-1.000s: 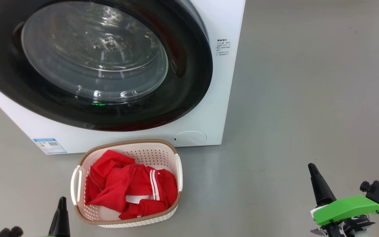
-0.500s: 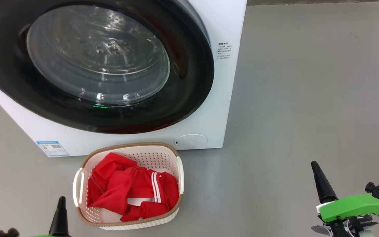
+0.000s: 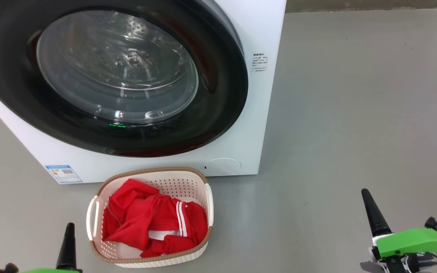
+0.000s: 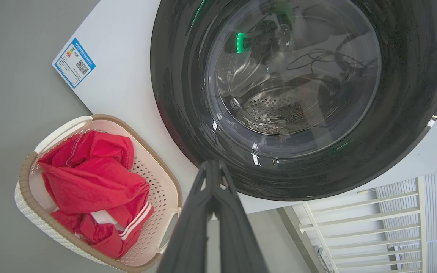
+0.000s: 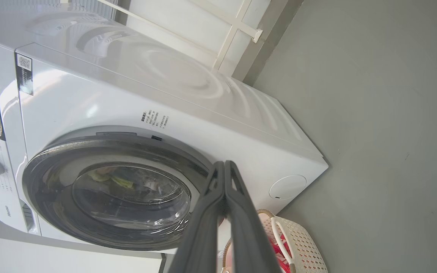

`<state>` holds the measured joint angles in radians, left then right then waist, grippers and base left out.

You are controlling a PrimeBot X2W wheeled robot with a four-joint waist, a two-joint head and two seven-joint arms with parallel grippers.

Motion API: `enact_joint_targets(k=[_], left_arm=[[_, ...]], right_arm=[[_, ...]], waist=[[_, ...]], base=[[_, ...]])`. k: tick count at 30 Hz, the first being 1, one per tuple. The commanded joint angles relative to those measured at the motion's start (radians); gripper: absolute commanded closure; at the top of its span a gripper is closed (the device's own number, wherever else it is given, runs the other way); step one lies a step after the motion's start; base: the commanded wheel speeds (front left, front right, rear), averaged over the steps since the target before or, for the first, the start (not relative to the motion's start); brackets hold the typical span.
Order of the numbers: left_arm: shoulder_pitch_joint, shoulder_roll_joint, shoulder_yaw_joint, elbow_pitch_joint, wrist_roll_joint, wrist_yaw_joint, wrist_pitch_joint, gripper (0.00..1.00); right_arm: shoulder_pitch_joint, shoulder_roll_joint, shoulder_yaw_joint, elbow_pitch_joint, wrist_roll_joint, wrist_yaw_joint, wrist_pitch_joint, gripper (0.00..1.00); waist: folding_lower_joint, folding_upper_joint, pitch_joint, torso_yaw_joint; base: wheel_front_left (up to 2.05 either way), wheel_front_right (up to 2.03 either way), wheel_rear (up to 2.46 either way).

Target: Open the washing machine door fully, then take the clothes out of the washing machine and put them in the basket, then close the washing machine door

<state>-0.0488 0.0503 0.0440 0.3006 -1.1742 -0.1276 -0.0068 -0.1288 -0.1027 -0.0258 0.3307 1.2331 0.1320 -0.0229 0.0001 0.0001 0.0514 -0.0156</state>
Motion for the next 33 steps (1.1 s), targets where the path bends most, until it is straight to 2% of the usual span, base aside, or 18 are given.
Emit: enact_joint_targets(k=[1,33], left_arm=[[-0.039,0.011,0.029,-0.030,-0.027,-0.002,0.007,1.00],[-0.056,0.003,0.062,-0.052,-0.380,-0.003,0.103,1.00]], right_arm=[[-0.001,-0.004,0.004,-0.031,0.028,-0.001,0.008,1.00],[0.019,0.034,-0.061,-0.079,0.339,-0.001,0.107,1.00]], waist=[[0.0000,-0.0001,-0.002,0.001],[0.0000,-0.0001,-0.042,0.014]], base=[[0.00,0.00,0.00],[0.00,0.00,0.00]])
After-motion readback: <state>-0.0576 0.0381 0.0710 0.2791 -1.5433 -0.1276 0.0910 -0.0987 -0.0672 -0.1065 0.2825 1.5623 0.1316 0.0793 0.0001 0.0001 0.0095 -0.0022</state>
